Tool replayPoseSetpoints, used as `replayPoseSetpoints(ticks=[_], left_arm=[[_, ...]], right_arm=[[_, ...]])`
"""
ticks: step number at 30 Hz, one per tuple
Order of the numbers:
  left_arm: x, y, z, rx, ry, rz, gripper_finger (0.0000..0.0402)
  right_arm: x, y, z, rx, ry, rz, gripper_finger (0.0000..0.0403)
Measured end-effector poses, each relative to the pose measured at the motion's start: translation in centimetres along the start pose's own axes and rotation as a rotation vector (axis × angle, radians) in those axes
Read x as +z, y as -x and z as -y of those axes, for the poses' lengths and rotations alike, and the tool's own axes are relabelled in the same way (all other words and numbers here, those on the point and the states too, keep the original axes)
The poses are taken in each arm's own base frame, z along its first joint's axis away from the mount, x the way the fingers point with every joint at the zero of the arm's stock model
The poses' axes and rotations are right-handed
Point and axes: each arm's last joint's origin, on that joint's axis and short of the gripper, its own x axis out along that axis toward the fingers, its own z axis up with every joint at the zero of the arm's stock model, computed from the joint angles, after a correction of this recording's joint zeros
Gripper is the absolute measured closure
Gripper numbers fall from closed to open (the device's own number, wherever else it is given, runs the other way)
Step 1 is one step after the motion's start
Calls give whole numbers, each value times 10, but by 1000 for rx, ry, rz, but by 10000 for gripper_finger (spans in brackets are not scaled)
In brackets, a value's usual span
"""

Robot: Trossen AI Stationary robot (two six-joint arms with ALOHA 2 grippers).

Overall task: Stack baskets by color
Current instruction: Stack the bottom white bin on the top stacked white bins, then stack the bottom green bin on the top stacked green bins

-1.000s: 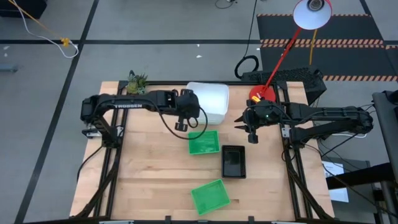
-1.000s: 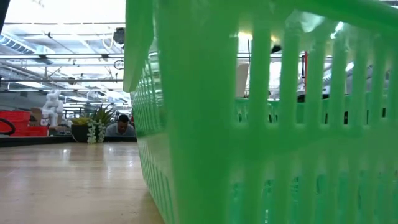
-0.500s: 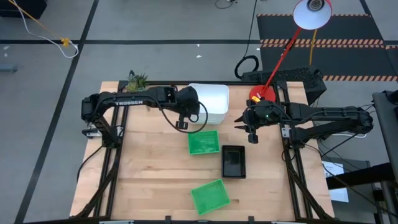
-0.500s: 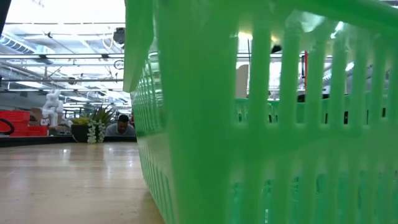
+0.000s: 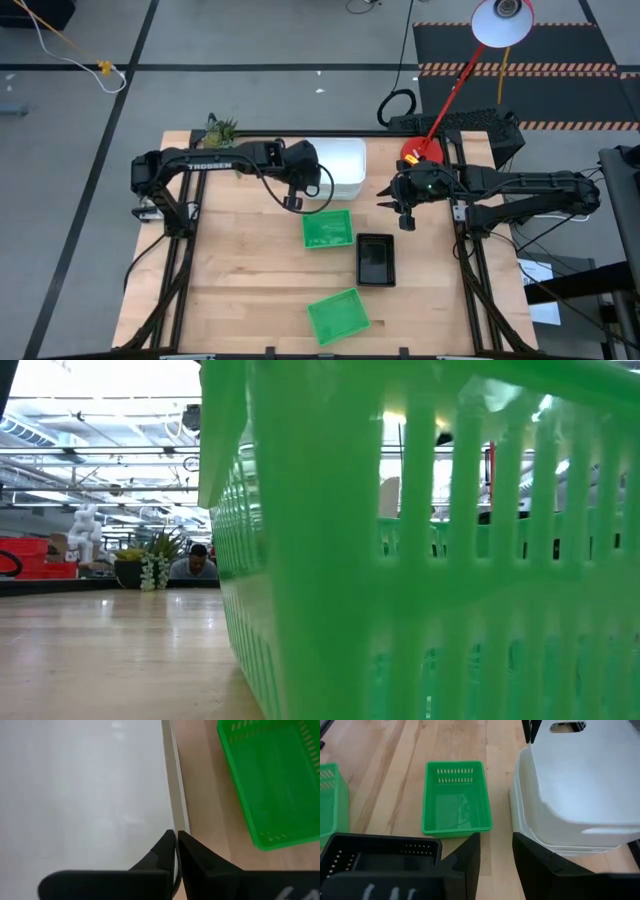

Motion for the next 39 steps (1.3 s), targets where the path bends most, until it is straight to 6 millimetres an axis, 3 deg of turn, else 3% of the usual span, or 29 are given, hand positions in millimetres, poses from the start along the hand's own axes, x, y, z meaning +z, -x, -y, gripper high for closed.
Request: replayPoseSetpoints(ticks=[7,31,34,39], left_arm=[[-3,-2,2,-8,10,-15,363],[-15,-2,-1,-33,200,-116,360],[-14,3,9,-59,222,-138,360],[-5,13,45,-99,197,-114,360]], right_arm=[[0,0,0,0,0,0,293],[-2,0,0,5,-12,-19,293],[-3,0,0,6,-27,-31,293],[-9,-5,-1,6,-28,-32,293]])
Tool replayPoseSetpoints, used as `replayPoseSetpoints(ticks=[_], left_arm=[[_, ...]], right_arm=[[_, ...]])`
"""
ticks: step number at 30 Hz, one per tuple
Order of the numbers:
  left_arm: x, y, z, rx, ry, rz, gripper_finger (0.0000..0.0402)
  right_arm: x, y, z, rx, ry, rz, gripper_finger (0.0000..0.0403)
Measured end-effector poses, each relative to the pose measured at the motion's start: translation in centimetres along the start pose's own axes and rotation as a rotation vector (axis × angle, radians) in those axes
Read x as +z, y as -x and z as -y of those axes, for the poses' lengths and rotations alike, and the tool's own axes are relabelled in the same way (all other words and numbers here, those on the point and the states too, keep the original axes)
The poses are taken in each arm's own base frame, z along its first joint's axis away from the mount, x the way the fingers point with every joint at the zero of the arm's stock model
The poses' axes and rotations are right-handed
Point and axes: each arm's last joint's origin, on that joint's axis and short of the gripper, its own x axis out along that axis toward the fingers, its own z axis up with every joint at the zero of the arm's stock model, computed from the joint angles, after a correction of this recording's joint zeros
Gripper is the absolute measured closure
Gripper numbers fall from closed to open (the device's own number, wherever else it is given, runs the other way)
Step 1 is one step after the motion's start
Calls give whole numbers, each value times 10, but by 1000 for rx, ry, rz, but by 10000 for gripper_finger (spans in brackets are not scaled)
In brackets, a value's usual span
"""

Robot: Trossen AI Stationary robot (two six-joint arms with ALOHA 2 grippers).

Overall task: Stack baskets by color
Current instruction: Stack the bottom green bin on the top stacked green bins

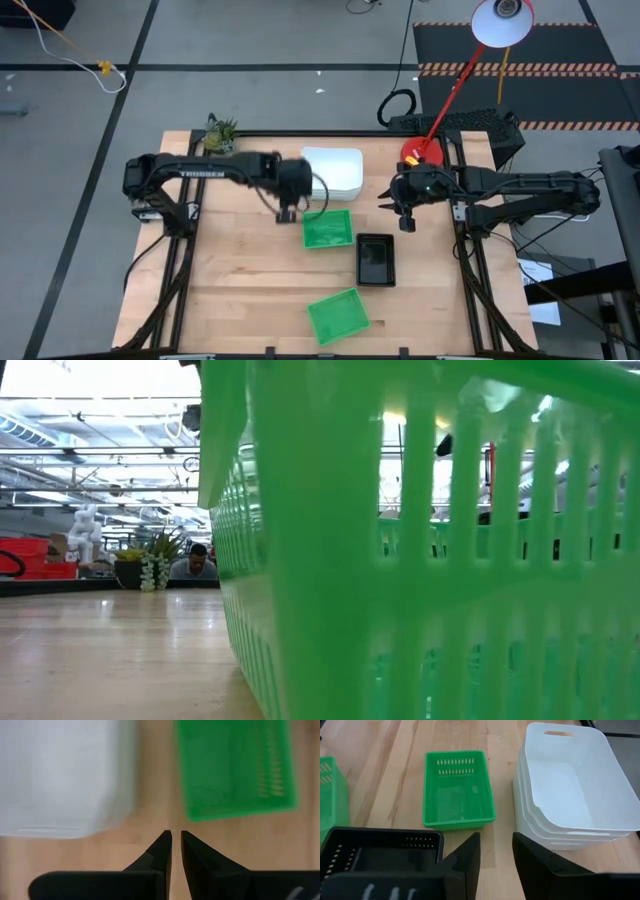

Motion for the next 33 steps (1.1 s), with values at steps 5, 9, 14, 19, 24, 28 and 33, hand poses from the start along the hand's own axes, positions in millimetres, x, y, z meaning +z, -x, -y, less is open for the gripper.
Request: replayPoseSetpoints(ticks=[5,9,14,19,24,28,33], left_arm=[[-9,-25,50,-28,-27,5,360],[-14,-35,93,-39,-45,86,360],[-22,-38,137,-75,-80,166,360],[-29,-45,153,-39,-66,235,360],[-37,-60,149,-26,-64,315,360],[-42,-70,145,-17,-85,388,360],[-45,-77,134,1,-64,380,360]], right_arm=[[-10,-10,-1,-1,2,15,293],[-16,-15,-1,-1,1,17,293],[-15,-16,-1,-3,-9,42,293],[-11,-16,-1,-6,-25,85,293],[-11,-16,-1,-5,-49,87,293],[-12,-16,-1,-1,-96,70,293],[-12,-16,-9,30,-123,70,293]])
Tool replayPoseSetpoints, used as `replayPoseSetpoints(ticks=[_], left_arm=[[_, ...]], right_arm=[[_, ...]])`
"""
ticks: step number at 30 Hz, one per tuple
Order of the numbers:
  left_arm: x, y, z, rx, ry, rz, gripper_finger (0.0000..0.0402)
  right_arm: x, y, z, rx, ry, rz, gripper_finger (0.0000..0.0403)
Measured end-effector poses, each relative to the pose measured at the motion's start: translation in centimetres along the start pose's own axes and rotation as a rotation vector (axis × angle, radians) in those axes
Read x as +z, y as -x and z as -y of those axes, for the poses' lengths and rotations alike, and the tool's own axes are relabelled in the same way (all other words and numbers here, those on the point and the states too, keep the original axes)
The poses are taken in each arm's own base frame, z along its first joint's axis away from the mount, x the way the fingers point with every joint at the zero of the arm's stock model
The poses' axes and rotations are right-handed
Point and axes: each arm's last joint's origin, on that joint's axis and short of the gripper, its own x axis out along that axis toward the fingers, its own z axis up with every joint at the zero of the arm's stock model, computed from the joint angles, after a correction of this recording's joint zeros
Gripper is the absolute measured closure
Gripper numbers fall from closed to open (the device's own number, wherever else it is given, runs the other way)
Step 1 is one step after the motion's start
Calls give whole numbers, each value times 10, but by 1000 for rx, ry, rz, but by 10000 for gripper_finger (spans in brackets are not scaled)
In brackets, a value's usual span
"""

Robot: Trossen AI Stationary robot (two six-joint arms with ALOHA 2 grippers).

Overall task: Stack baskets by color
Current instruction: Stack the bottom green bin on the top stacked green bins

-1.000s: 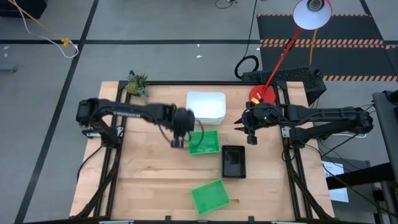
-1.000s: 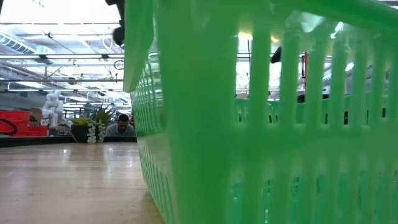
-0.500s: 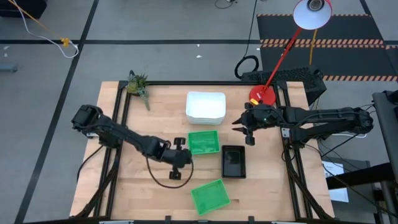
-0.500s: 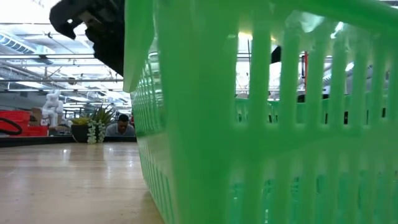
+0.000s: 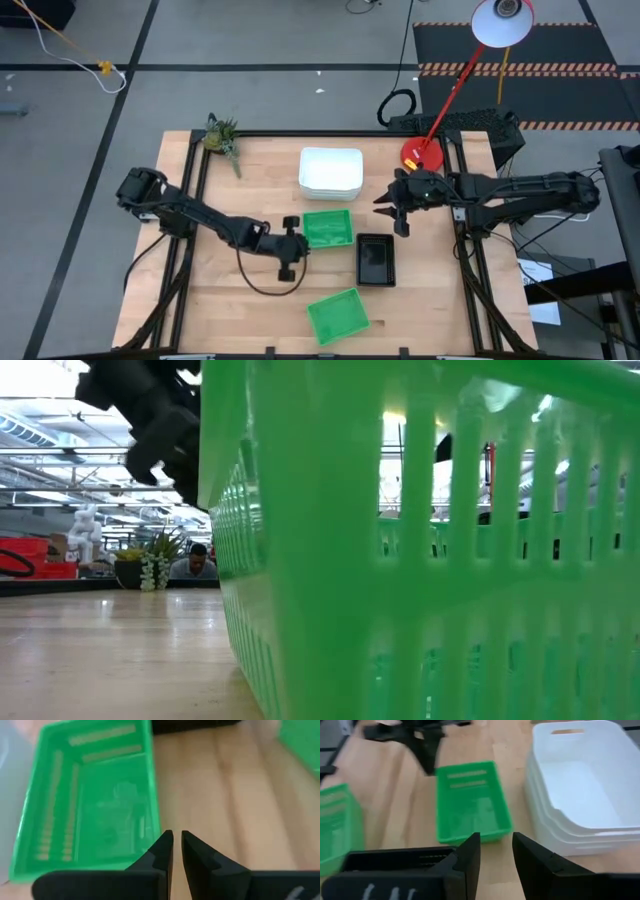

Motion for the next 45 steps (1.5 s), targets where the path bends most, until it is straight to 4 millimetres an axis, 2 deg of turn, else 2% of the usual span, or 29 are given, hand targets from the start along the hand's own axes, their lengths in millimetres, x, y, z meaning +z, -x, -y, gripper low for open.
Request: replayPoseSetpoints(ticks=[6,10,14,19,26,32,39,42,45], left_arm=[[-4,-3,-12,30,5,-16,360],[-3,-4,-14,40,4,-9,360],[1,1,-1,8,0,40,360],[5,10,27,-42,-11,122,360],[0,24,68,-96,5,153,360],[-9,39,99,-115,4,178,360],[-17,51,120,-110,30,202,360],[-20,54,126,-111,44,209,360],[-22,57,130,-123,66,210,360]], right_arm=[[0,0,-16,62,-13,5,293],[-1,1,-28,95,-22,9,293],[-2,3,-41,75,-24,22,293],[-3,3,-64,116,-33,58,293],[-10,-16,-108,189,-25,40,293],[-6,-34,-161,269,34,-31,293],[-16,-59,-229,340,142,-121,293],[-22,-67,-251,331,176,-130,292],[-28,-75,-263,296,196,-155,283]])
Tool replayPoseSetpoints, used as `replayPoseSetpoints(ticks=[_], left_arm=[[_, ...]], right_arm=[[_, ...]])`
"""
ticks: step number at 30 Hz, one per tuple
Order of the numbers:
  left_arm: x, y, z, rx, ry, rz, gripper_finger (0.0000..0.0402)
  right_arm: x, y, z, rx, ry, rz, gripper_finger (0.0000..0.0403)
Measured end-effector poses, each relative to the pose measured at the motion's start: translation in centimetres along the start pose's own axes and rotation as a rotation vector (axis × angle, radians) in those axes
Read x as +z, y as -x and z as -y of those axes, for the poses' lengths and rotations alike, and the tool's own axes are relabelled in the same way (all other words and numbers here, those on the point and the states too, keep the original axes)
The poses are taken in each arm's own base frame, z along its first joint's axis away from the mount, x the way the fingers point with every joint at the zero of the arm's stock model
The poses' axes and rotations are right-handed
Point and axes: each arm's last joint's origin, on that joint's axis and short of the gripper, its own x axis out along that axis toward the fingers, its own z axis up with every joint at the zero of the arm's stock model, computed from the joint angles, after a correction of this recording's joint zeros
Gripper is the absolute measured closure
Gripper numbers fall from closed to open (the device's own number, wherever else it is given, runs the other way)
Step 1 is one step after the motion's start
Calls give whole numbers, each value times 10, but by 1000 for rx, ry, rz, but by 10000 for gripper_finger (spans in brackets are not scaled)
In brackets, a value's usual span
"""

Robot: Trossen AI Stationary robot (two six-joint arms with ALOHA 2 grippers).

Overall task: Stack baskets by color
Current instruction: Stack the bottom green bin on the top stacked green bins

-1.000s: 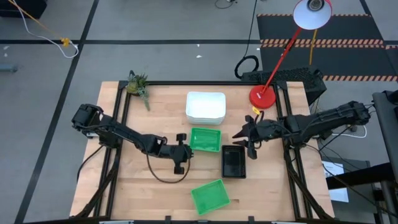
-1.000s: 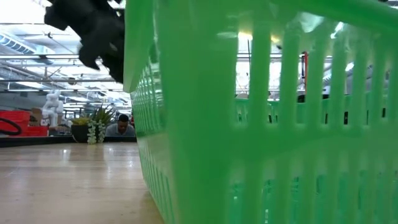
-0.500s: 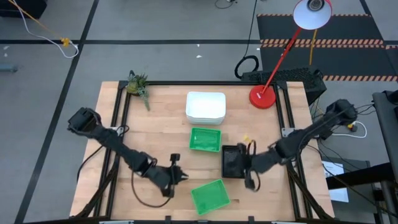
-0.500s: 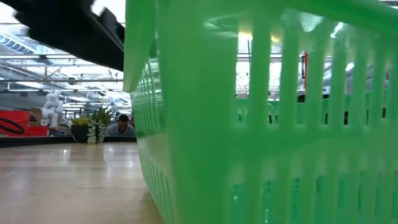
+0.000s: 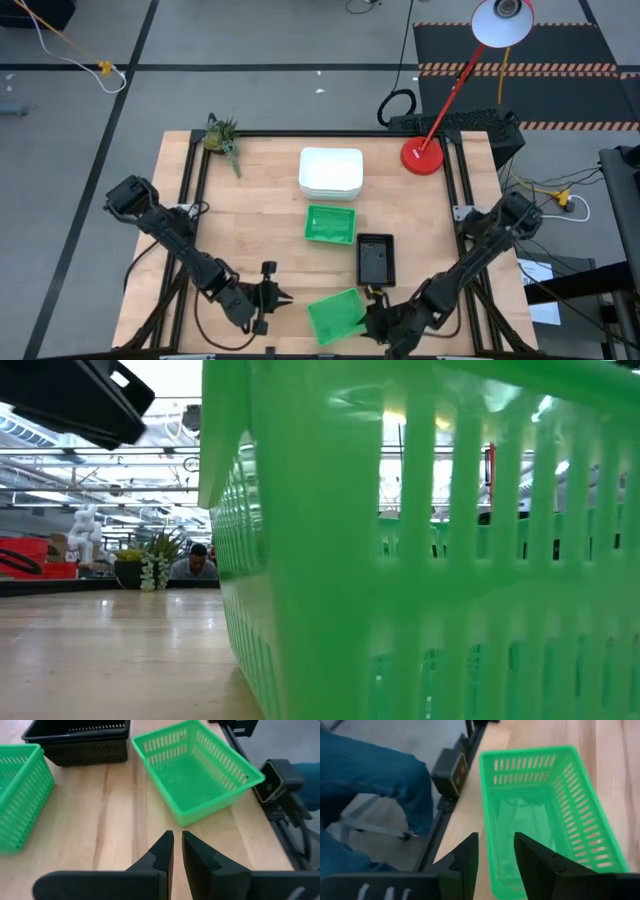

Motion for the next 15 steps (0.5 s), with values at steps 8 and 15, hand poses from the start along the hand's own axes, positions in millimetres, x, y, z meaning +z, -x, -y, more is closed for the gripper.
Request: replayPoseSetpoints(ticks=[8,15], left_arm=[[-5,8,13,-1,35,19,360],[-7,12,18,-3,72,30,360]], right_arm=[[-12,-20,-4,-26,-38,-58,248],[-17,-24,-3,-35,9,-88,268]])
